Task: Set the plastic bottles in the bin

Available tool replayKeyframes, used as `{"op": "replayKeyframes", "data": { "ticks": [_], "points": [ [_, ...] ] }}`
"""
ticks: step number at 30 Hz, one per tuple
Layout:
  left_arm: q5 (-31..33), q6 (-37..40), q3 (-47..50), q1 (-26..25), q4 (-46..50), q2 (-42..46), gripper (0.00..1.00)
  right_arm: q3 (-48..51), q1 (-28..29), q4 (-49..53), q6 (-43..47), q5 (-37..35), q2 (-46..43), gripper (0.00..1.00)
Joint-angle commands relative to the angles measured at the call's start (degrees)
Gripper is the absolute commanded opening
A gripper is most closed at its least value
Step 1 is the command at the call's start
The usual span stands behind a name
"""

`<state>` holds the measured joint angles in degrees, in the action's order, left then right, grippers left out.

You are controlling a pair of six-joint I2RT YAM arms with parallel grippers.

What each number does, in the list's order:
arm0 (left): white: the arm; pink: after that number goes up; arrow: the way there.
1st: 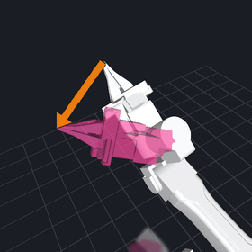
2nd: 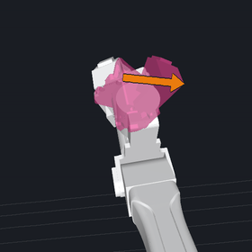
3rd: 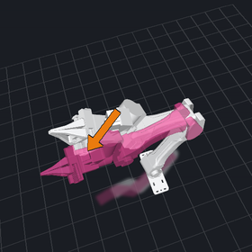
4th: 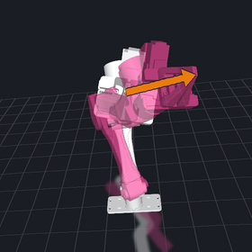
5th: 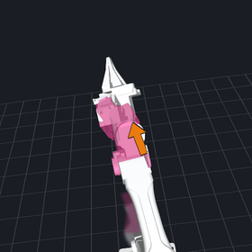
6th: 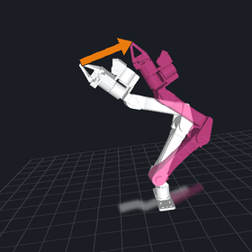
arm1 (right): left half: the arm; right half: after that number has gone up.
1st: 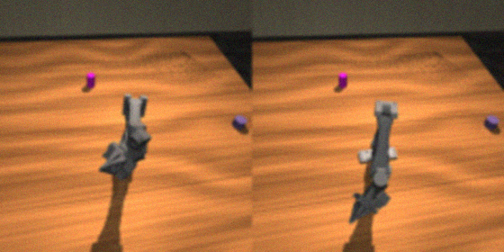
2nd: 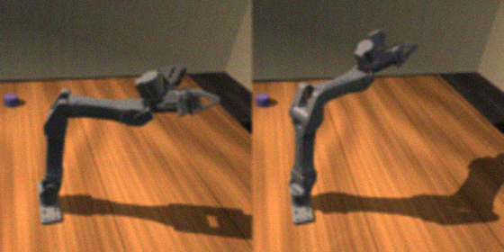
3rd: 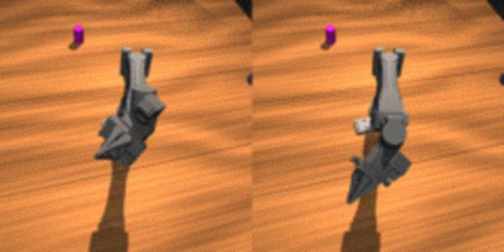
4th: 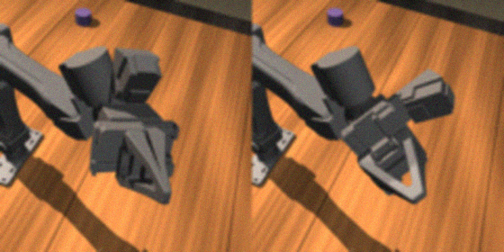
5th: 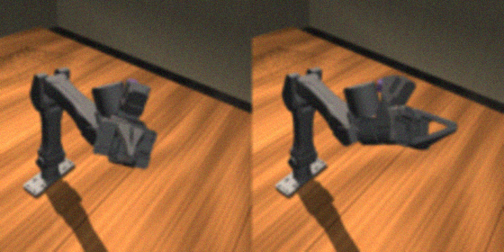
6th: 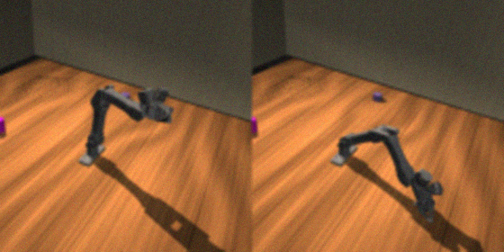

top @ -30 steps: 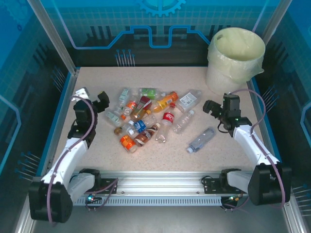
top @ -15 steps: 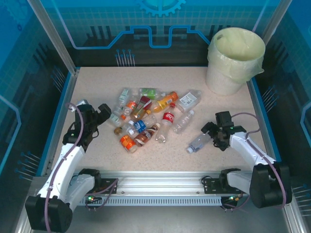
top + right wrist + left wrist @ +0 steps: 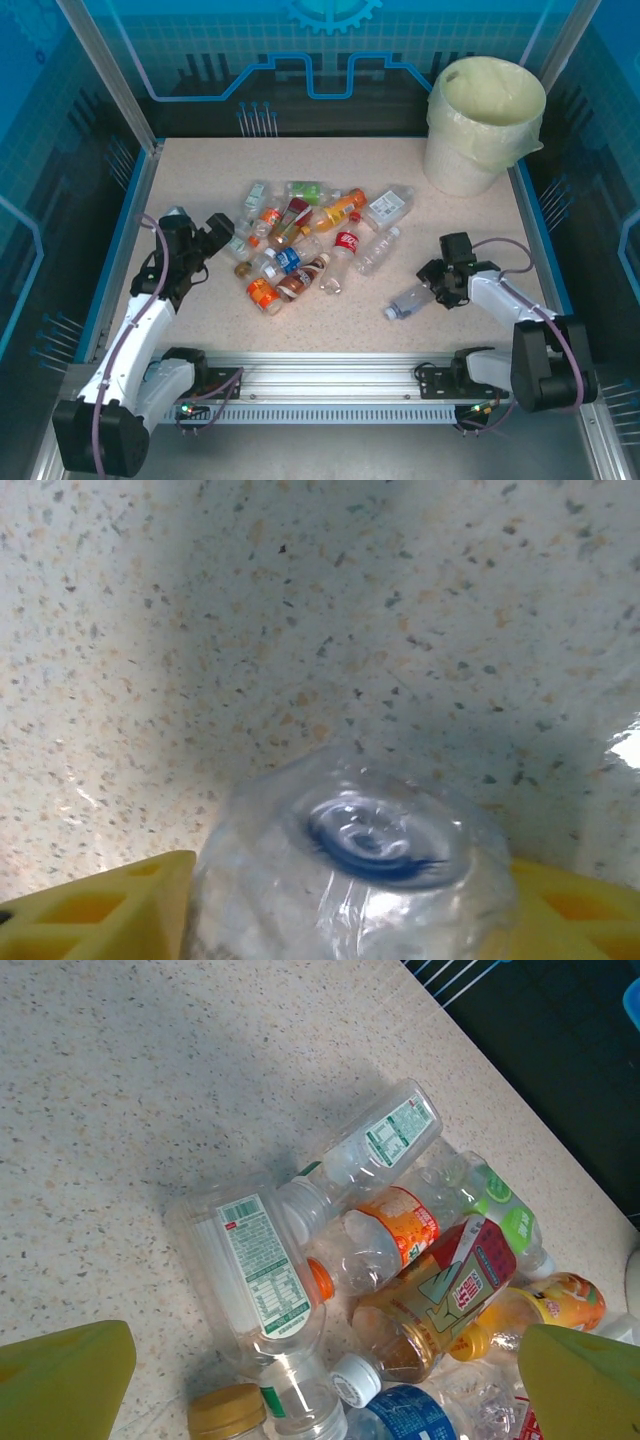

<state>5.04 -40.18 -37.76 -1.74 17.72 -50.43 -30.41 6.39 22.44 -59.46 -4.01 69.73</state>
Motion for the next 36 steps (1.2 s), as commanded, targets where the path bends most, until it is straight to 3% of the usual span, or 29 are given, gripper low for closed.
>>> {"op": "replayKeyframes", "data": {
  "ticks": [1,5,9,14,20,24,36],
  "points": [
    [-2.3,-0.65,-0.45,-0.28,-1.71,-0.02,0.99,-0.87,1.23,-6.16,2.08,0.65,-3.82,0.6],
    [-3.66,-1.64,-0.09,-0.28,-3.38,0.12,0.99,-5.31,4.02,-8.19,8.75,-0.92,-8.96,0.55],
    [-7.83,-3.42,2.14,-0.28,-10.99,0.05,0.99,-13.38,4.31,-9.42,14.44,2.46,-7.77,0.53],
    [-10.1,-7.21,4.92,-0.28,-19.4,-0.01,0.99,-27.46,4.27,-15.06,19.25,5.62,-1.7,0.53],
    [-11.16,-6.68,3.14,-0.28,-20.17,-0.76,0.99,-48.14,2.44,-16.67,27.38,3.33,7.99,0.53],
    [-11.28,-7.01,2.95,-0.28,-19.92,-0.29,0.99,-59.46,-0.21,-17.89,30.88,-0.52,14.1,0.53],
    [-10.18,-7.37,3.69,-0.28,-19.56,0.34,0.99,-83.49,-6.11,-25.48,41.84,-26.81,34.07,0.54]
  ]
}}
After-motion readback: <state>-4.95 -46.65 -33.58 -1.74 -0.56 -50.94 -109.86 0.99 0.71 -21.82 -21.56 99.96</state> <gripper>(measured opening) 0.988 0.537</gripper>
